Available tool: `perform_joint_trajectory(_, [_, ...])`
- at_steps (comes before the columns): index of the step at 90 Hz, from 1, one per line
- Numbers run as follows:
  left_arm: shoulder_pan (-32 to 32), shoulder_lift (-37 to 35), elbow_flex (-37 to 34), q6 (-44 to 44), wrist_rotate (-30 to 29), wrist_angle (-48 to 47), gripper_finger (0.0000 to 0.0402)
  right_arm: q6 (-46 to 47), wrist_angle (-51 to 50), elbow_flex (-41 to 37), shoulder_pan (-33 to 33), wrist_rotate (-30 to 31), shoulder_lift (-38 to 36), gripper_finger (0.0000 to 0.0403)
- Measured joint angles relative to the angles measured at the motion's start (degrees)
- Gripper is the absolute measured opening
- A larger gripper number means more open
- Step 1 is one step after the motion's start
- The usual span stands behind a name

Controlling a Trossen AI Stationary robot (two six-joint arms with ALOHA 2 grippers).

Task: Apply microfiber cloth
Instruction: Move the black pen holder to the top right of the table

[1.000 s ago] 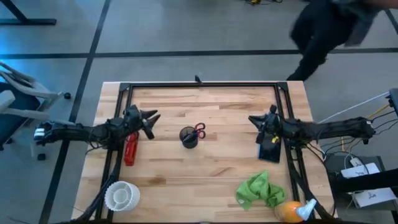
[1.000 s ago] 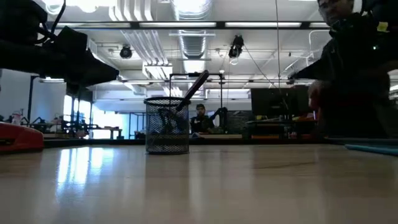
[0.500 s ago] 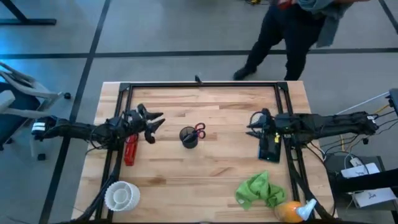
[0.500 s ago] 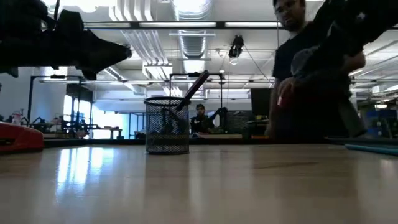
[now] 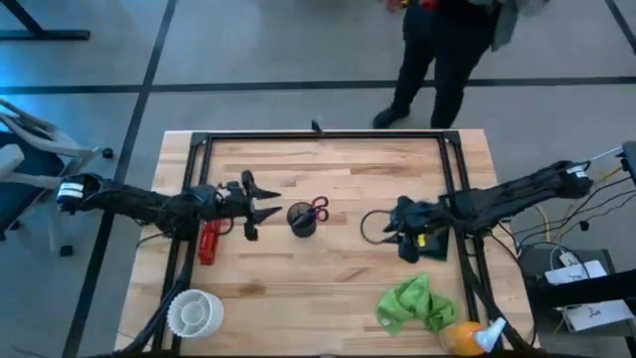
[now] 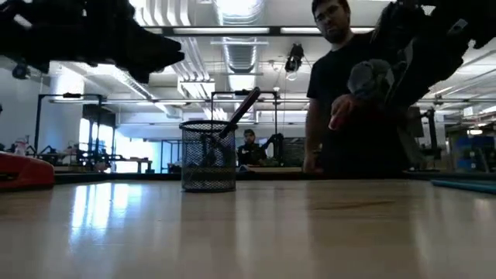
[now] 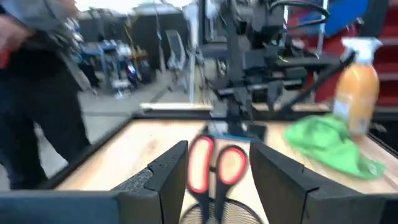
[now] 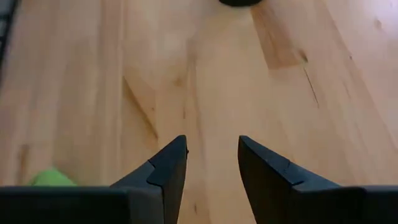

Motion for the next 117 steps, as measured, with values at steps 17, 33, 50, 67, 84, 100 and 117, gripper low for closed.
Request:
perform_joint_trajectory(17, [-8.86, 2.02, 5.56, -5.73, -3.94, -12.77, 0.0131, 1.22, 4.93, -0.02, 3.38, 1.39, 4.58, 0.0116])
perform_joint_trajectory(33, [-19.10, 6.34, 9.36, -11.52, -14.02, -19.99, 0.0116, 2.54, 6.80, -0.04, 5.83, 3.79, 6.41, 0.0112])
perform_joint_trajectory(50, [-25.42, 13.37, 10.26, -19.60, -18.46, -20.49, 0.0106, 3.94, 7.57, -0.11, 8.00, 7.38, 7.21, 0.0119])
perform_joint_trajectory(67, [-26.88, 22.24, 10.26, -27.29, -20.61, -18.85, 0.0106, 5.08, 8.62, -0.05, 9.97, 9.36, 8.14, 0.0124])
perform_joint_trajectory(84, [-26.82, 30.72, 11.86, -29.47, -25.08, -15.62, 0.0119, 6.02, 8.48, -0.15, 12.48, 13.41, 8.57, 0.0114])
perform_joint_trajectory(100, [-26.26, 36.76, 12.16, -32.19, -28.34, -10.47, 0.0142, 8.11, 9.20, -0.23, 14.84, 15.58, 9.77, 0.0110])
perform_joint_trajectory(117, [-25.03, 40.38, 12.10, -35.03, -33.15, -10.45, 0.0170, 10.15, 10.32, -0.26, 16.61, 17.55, 13.00, 0.0116])
